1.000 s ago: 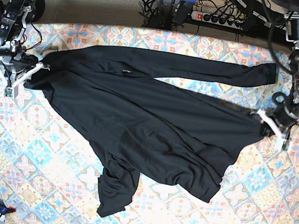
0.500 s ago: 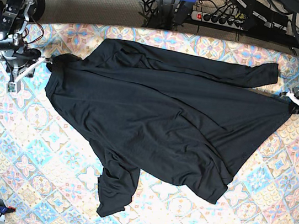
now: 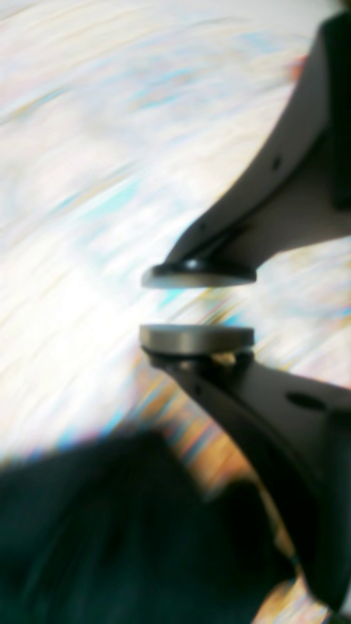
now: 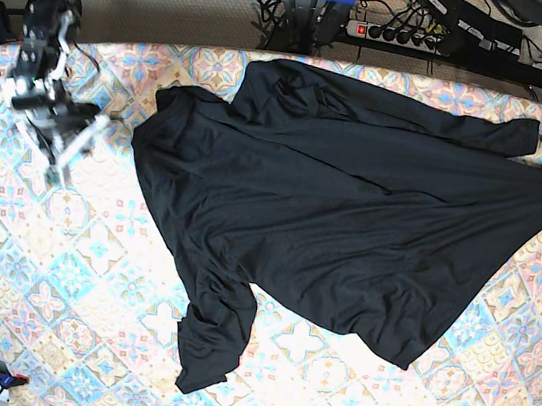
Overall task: Layout the t-shirt on the table in an organized manner, then fold the t-shirt properly
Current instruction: 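Stretch the shirt taut between both grippers, pulling the edges apart, then release the shirt with the right gripper and regrasp its edge lower down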
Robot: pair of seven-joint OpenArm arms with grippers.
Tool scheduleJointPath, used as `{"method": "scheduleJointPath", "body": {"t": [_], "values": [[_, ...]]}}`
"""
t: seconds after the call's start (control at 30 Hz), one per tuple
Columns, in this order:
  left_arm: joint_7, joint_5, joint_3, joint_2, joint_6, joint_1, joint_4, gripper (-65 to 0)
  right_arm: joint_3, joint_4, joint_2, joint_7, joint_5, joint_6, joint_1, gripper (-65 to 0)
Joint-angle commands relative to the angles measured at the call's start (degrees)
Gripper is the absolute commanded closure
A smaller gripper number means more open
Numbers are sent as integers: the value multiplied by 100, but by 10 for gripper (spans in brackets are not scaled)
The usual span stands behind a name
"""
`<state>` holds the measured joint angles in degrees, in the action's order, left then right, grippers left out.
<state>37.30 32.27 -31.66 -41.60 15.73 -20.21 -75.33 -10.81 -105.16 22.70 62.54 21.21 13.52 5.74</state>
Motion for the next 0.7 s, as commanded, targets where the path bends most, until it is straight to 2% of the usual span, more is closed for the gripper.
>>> {"method": "scheduleJointPath", "body": {"t": [0.0,0.17,0.33,0.6,0.67], "values": [[-139,-76,-82,-178,-47,21,-5,0,206,-55,99,-149,2,6,-226,-154],[-156,-163,-91,-178,-56,109,355,0,1032,552,99,-351,-7,6,-1053,-189],[-156,-234,-100,-178,-65,170,443,0,1358,1642,99,-580,2,6,-1703,-190],[-156,-234,-100,-152,-65,188,443,0,1463,1958,99,-597,19,15,-1774,-198],[-156,-234,-100,-152,-65,188,443,0,1718,1958,99,-597,28,15,-1783,-227]]}}
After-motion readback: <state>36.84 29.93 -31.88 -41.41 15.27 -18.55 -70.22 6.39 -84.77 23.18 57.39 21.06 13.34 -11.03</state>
